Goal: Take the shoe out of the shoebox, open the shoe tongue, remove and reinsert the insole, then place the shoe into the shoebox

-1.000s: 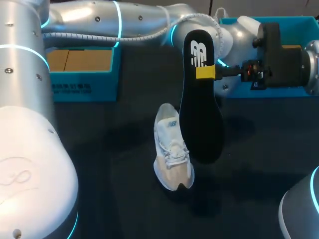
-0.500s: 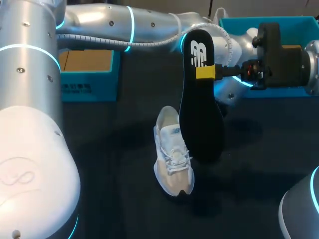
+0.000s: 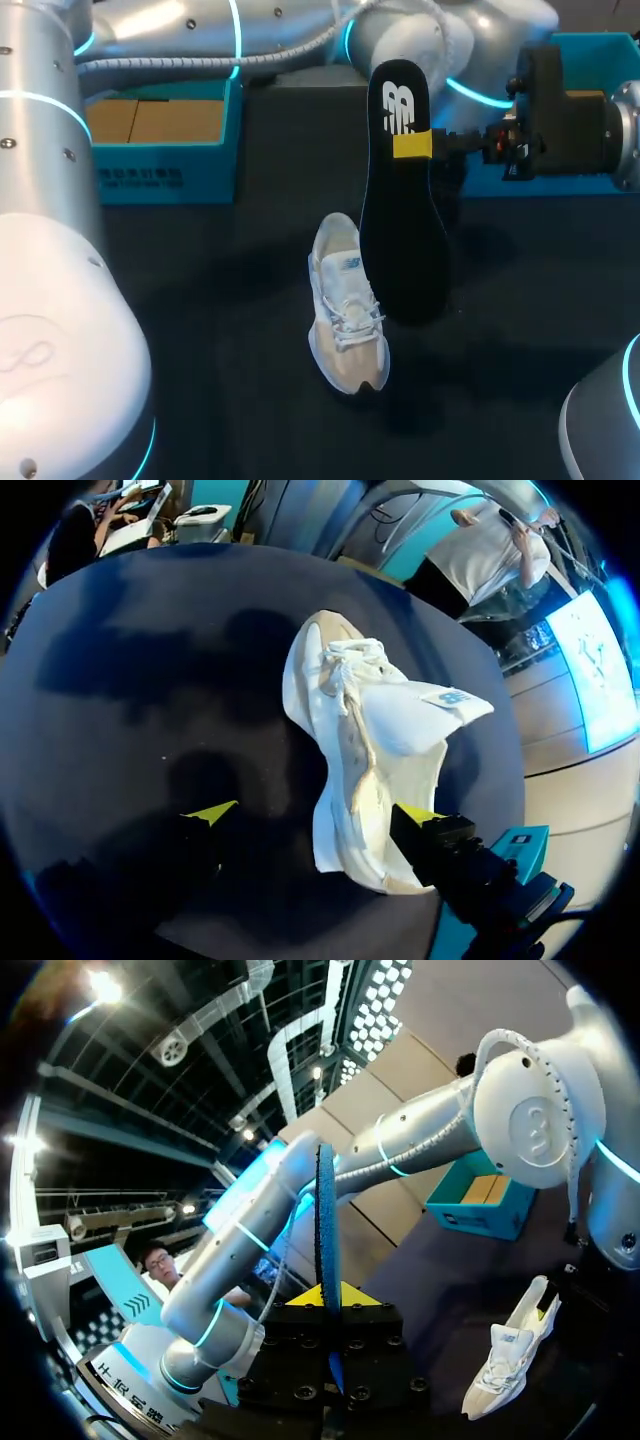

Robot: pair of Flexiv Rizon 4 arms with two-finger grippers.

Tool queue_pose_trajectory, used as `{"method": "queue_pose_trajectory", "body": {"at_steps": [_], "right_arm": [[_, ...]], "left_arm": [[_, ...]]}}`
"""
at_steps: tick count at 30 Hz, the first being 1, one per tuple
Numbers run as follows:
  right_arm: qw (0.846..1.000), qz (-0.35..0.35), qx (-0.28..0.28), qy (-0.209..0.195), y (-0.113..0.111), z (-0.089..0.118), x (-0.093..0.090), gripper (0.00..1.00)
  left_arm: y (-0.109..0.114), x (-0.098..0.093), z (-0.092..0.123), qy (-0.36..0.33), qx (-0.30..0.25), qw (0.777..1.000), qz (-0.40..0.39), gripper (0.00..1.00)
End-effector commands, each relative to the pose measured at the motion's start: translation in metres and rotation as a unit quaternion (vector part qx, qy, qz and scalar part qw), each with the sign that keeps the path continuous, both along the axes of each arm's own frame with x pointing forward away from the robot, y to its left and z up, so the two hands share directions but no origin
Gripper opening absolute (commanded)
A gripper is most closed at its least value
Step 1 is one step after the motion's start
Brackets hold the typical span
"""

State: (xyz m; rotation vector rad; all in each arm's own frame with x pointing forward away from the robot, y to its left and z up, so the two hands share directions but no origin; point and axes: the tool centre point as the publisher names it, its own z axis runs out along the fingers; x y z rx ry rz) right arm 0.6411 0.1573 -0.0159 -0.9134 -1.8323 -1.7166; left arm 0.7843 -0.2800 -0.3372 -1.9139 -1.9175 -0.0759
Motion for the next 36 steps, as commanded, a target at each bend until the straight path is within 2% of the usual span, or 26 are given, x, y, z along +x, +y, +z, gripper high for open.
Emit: {"method": "queue_pose_trajectory", "body": {"at_steps": [1,6,11,17,22,24,30,36], "right_arm": [[1.000,-0.001,-0.001,0.001,0.002,0.000,0.000,0.00],[0.998,-0.060,0.009,-0.005,-0.021,-0.002,-0.003,0.00],[0.995,-0.094,0.009,-0.016,-0.041,0.005,-0.002,0.00],[0.993,-0.120,-0.012,0.003,-0.064,0.007,0.004,0.00],[0.988,-0.148,-0.007,0.047,-0.090,0.001,0.012,0.00],[0.983,-0.164,0.004,0.077,-0.101,-0.004,0.016,0.00],[0.976,-0.177,0.020,0.128,-0.121,-0.016,0.031,0.00],[0.953,-0.195,0.065,0.223,-0.138,-0.035,0.050,0.00]], "left_arm": [[0.003,0.000,0.023,-0.015,-0.039,0.999,0.010,1.00],[0.003,0.012,0.048,-0.022,-0.091,0.995,0.042,1.00],[0.009,0.025,0.067,-0.031,-0.129,0.990,0.056,1.00],[0.019,0.036,0.081,-0.038,-0.159,0.984,0.064,1.00],[0.034,0.040,0.095,-0.034,-0.199,0.977,0.068,1.00],[0.040,0.041,0.102,-0.037,-0.216,0.973,0.076,1.00],[0.059,0.039,0.127,-0.041,-0.288,0.953,0.088,1.00],[0.071,0.035,0.155,-0.034,-0.367,0.924,0.100,1.00]]}}
